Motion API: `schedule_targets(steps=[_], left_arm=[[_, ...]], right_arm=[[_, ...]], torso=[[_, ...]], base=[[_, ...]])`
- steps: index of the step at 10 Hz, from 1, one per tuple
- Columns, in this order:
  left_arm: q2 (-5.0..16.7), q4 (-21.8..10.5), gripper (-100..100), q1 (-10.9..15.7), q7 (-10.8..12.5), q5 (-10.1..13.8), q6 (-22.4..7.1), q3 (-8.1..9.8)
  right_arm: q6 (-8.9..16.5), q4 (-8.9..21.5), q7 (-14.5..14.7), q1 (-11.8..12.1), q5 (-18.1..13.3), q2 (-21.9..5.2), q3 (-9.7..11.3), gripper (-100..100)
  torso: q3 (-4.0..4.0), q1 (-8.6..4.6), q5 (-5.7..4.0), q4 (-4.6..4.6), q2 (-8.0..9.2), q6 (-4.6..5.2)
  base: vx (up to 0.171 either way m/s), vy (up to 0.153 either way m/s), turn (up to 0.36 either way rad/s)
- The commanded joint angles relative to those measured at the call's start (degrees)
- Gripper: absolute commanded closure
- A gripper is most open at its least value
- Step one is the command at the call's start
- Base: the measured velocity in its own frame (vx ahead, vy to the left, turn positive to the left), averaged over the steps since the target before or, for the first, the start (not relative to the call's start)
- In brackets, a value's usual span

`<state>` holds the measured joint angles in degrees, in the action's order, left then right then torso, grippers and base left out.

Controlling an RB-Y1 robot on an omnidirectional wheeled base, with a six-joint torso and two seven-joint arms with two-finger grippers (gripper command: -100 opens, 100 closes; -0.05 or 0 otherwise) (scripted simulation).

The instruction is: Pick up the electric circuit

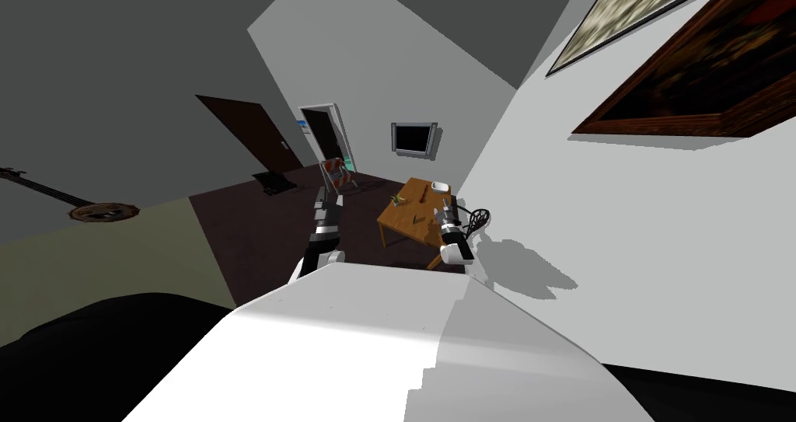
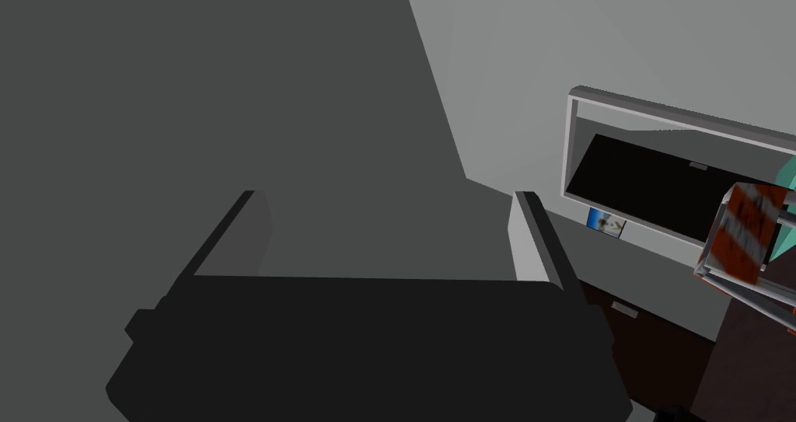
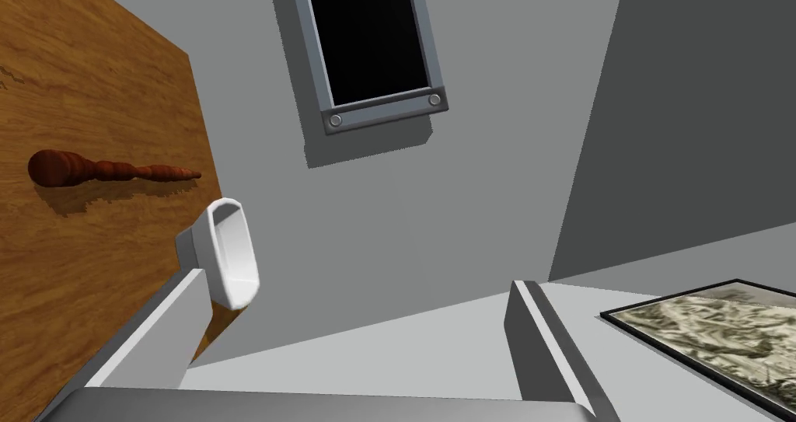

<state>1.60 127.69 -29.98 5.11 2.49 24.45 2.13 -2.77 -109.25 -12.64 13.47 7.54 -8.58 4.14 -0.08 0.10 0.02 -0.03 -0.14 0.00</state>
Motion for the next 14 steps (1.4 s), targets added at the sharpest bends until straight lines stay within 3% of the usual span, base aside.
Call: schedule_targets(steps=[1, 2, 3, 4, 5, 6, 7, 8, 9, 10, 11, 12, 13, 14], left_arm=[[0.0, 0.0, 0, 0.0, 0.0, 0.0, 0.0, 0.0], [0.0, 0.0, 0, 0.0, 0.0, 0.0, 0.0, 0.0], [0.0, 0.0, 0, 0.0, 0.0, 0.0, 0.0, 0.0], [0.0, 0.0, 0, 0.0, 0.0, 0.0, 0.0, 0.0], [0.0, 0.0, 0, 0.0, 0.0, 0.0, 0.0, 0.0], [0.0, 0.0, 0, 0.0, 0.0, 0.0, 0.0, 0.0], [0.0, 0.0, 0, 0.0, 0.0, 0.0, 0.0, 0.0], [0.0, 0.0, 0, 0.0, 0.0, 0.0, 0.0, 0.0], [0.0, 0.0, 0, 0.0, 0.0, 0.0, 0.0, 0.0], [0.0, 0.0, 0, 0.0, 0.0, 0.0, 0.0, 0.0], [0.0, 0.0, 0, 0.0, 0.0, 0.0, 0.0, 0.0], [0.0, 0.0, 0, 0.0, 0.0, 0.0, 0.0, 0.0], [0.0, 0.0, 0, 0.0, 0.0, 0.0, 0.0, 0.0], [0.0, 0.0, 0, 0.0, 0.0, 0.0, 0.0, 0.0]], right_arm=[[1.44, 1.3, -1.9, -1.32, 0.38, -0.07, 0.04, -100], [3.75, 3.84, -4.07, -3.71, 1.15, -0.19, 0.18, -100], [3.92, 3.84, -4.79, -3.71, 1.15, -0.19, 0.18, -100], [6.3, 6.5, -6.78, -6.15, 1.93, -0.3, 0.31, -100], [6.45, 6.5, -7.77, -6.15, 1.93, -0.3, 0.31, -100], [8.55, 9.27, -9.79, -8.62, 2.73, -0.41, 0.42, -100], [9.04, 9.27, -10.85, -8.62, 2.73, -0.41, 0.42, -100], [11.43, 11.45, -12.86, -10.95, 3.54, -0.55, 0.52, -100], [11.65, 12.14, -14.0, -11.12, 3.54, -0.55, 0.52, -100], [14.19, 13.99, -15.79, -13.4, 4.34, -0.71, 0.59, -100], [14.29, 15.11, -17.21, -13.62, 4.34, -0.71, 0.59, -100], [16.85, 16.78, -18.92, -15.87, 5.15, -0.91, 0.64, -100], [16.93, 17.9, -20.46, -16.1, 5.15, -0.91, 0.64, -100], [19.55, 19.69, -22.21, -18.52, 5.94, -1.14, 0.65, -100]], torso=[[0.0, 0.0, 0.0, 0.0, 0.0, 0.0], [0.0, -0.01, 0.0, 0.0, 0.0, -0.01], [-0.02, 0.01, 0.0, -0.01, -0.04, -0.01], [0.0, 0.0, 0.01, 0.0, 0.0, 0.0], [-0.01, 0.02, 0.01, -0.01, -0.02, 0.0], [0.0, -0.01, 0.01, 0.0, 0.0, 0.0], [-0.01, 0.01, 0.01, 0.0, -0.02, 0.0], [0.0, 0.01, 0.01, 0.0, 0.01, 0.0], [-0.02, 0.02, 0.01, -0.01, -0.03, 0.0], [-0.02, 0.02, 0.01, -0.01, -0.03, -0.01], [-0.04, 0.05, 0.02, -0.02, -0.07, 0.0], [-0.01, 0.03, 0.01, -0.01, -0.01, 0.0], [-0.01, 0.02, 0.01, 0.0, -0.02, 0.0], [-0.02, 0.02, 0.01, -0.01, -0.03, 0.0]], base=[[0.028, 0.027, -0.022], [0.036, 0.032, -0.049], [0.029, 0.029, -0.019], [0.03, 0.037, -0.051], [0.03, 0.027, -0.028], [0.035, 0.035, -0.055], [0.027, 0.032, -0.024], [0.037, 0.033, -0.055], [0.038, 0.034, -0.022], [0.047, 0.045, -0.051], [0.03, 0.038, -0.025], [0.031, 0.038, -0.051], [0.038, 0.037, -0.032], [0.045, 0.047, -0.051]])
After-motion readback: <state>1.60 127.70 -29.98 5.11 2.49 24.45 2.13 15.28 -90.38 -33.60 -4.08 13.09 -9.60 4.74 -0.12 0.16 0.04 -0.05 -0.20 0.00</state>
